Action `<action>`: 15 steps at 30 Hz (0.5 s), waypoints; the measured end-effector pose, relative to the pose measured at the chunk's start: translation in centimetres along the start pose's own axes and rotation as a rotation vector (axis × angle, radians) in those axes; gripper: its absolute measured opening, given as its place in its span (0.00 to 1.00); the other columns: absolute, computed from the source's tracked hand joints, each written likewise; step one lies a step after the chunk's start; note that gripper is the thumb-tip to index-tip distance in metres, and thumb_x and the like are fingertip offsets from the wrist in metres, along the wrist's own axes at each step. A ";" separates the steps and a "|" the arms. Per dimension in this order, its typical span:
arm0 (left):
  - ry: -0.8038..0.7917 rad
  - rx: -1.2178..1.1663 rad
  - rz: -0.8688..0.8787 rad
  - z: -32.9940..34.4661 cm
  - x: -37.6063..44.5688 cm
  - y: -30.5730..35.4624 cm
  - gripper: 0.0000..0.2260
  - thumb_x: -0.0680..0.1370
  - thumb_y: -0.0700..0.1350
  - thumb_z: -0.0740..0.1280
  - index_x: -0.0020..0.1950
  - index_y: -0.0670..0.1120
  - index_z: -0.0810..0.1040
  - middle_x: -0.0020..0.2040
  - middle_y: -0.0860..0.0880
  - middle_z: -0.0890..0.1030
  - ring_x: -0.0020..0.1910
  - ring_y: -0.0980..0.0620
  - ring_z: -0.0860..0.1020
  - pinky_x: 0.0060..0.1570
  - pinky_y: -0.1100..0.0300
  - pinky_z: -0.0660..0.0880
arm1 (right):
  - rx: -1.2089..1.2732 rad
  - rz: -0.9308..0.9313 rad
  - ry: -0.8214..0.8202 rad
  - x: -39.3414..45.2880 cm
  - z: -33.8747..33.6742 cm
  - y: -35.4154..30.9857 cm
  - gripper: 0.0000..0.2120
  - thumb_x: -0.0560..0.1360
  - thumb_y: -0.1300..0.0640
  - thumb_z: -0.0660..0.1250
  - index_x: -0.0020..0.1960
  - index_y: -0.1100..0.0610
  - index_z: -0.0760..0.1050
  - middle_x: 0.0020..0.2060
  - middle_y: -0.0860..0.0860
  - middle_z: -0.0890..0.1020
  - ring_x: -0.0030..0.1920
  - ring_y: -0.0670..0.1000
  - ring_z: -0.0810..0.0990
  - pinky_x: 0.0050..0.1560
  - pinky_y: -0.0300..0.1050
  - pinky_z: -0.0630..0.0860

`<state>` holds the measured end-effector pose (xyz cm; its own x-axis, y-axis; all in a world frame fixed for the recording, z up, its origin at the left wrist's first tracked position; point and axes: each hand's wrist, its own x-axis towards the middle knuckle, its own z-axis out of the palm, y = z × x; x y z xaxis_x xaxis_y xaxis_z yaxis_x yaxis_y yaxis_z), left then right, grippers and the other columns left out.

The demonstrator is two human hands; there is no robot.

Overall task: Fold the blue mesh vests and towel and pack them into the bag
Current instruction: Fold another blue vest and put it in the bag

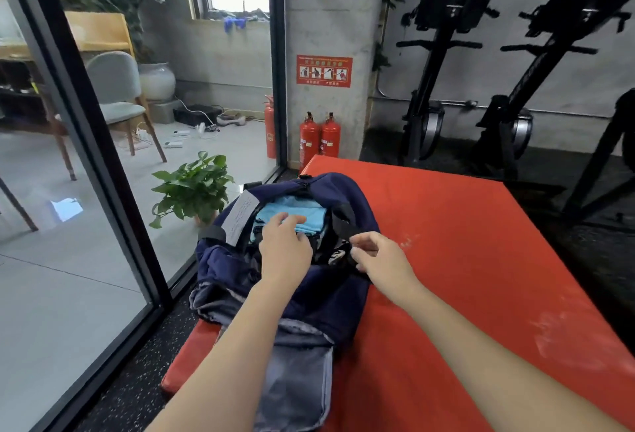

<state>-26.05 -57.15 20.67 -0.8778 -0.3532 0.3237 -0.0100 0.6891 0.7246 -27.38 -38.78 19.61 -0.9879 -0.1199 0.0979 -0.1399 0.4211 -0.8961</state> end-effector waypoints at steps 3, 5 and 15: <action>-0.071 -0.086 0.113 0.4 -2.7 3.3 0.13 0.79 0.37 0.64 0.61 0.47 0.79 0.65 0.49 0.72 0.63 0.48 0.72 0.58 0.65 0.64 | -0.029 0.015 0.037 -3.6 -4.1 1.4 0.07 0.74 0.58 0.69 0.48 0.46 0.80 0.44 0.44 0.84 0.45 0.47 0.83 0.51 0.57 0.81; -0.125 -0.073 0.225 1.2 -5.0 5.7 0.13 0.78 0.38 0.65 0.61 0.47 0.79 0.63 0.50 0.74 0.63 0.51 0.72 0.57 0.70 0.61 | -0.038 0.026 0.077 -6.4 -7.2 2.6 0.07 0.74 0.59 0.70 0.47 0.46 0.80 0.41 0.45 0.84 0.44 0.48 0.83 0.49 0.58 0.81; -0.509 -0.239 0.452 7.5 -21.4 18.6 0.15 0.76 0.41 0.71 0.61 0.53 0.79 0.50 0.56 0.82 0.43 0.64 0.79 0.52 0.66 0.76 | -0.100 0.190 0.323 -22.4 -23.2 11.3 0.06 0.74 0.58 0.70 0.45 0.47 0.79 0.37 0.49 0.85 0.41 0.49 0.84 0.48 0.55 0.80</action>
<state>-11.05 -31.99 22.63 -0.8863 0.3123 0.3420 0.4608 0.5205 0.7188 -8.41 -10.50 17.31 -0.9646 0.2516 0.0796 0.0578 0.4958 -0.8665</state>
